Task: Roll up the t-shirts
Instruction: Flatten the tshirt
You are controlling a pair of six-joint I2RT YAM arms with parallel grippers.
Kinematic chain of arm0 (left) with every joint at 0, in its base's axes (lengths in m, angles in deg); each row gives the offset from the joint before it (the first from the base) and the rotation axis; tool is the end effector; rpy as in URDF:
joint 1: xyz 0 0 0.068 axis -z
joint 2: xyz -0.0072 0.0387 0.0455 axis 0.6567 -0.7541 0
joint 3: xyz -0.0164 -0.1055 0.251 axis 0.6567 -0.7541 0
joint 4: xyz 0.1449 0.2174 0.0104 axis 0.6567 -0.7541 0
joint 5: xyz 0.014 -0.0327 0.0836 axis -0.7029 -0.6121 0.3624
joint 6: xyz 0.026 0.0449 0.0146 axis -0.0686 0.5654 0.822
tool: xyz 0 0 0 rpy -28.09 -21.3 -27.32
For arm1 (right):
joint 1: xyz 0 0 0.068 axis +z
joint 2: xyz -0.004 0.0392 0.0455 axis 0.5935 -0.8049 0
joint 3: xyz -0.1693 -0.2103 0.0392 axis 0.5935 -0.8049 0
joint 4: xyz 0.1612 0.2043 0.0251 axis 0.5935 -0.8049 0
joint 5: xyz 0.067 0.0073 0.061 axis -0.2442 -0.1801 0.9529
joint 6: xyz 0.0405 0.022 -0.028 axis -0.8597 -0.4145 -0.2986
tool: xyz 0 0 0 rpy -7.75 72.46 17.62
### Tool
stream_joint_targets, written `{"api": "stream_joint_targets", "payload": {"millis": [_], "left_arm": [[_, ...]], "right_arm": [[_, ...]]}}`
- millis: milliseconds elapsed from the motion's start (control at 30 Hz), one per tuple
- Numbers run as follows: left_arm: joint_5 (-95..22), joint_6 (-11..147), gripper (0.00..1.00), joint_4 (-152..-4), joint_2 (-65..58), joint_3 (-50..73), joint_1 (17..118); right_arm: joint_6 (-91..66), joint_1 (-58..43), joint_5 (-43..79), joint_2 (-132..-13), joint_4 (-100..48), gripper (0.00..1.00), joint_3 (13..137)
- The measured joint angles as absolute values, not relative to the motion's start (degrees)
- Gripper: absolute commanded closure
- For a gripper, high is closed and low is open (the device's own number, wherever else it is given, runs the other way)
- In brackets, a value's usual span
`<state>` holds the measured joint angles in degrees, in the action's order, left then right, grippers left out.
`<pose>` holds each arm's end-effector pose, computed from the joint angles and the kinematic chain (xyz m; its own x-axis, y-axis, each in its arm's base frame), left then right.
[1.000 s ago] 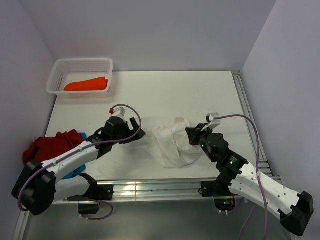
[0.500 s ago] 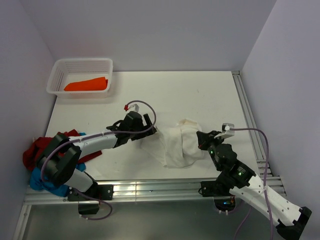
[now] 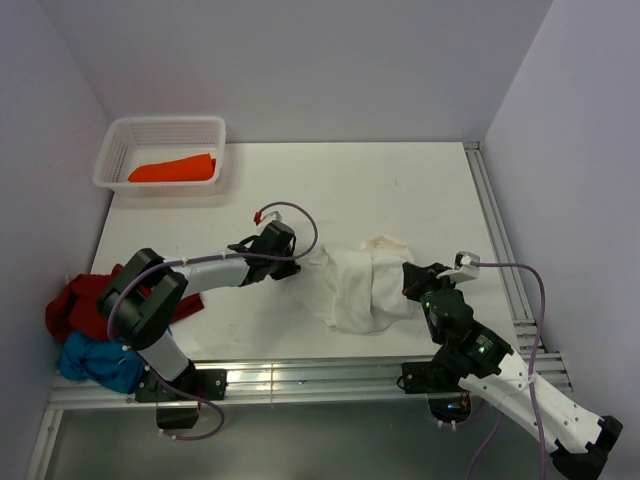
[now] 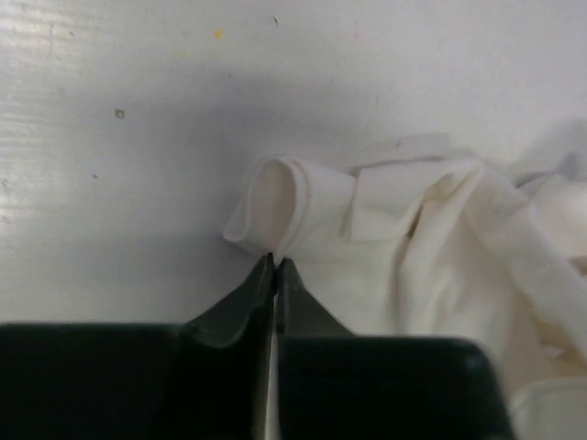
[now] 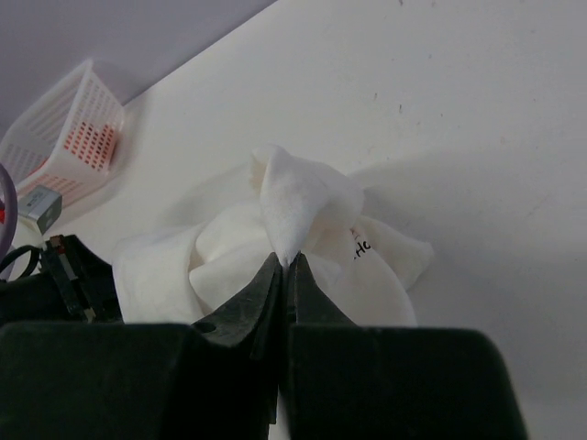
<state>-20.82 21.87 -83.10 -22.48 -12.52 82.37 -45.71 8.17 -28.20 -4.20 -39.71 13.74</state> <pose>0.2465 -0.2106 0.1577 -0.8066 -0.4018 -0.4335 -0.1589 0.8538 -0.4959 0.0906 0.0582 0.2159 -0.1944 0.5167 -0.8338 0.0085 0.8509 0.5253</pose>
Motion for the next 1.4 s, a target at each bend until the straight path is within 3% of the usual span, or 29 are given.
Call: {"api": "stream_joint_targets", "payload": {"millis": [300, 700, 900, 1400], "left_arm": [[-19.46, 23.61, 1.00, -92.46, -14.74, -11.73, 81.48], [-17.71, 30.56, 1.00, -112.32, 13.87, 7.33, 67.07], [-16.66, 32.73, 1.00, -120.91, 15.33, 17.30, 66.70], [-11.24, 35.29, 1.00, -134.92, 20.49, 27.37, 66.68]], "right_arm": [[-47.35, 8.17, -30.74, -5.71, -42.86, 1.00, 16.30], [-44.03, 7.61, -29.21, -16.70, -46.05, 1.00, 41.85], [-42.28, 6.88, -26.28, -24.42, -48.59, 1.00, 50.90], [-39.37, 6.82, -13.10, -25.05, -57.24, 1.00, 63.27]]}}
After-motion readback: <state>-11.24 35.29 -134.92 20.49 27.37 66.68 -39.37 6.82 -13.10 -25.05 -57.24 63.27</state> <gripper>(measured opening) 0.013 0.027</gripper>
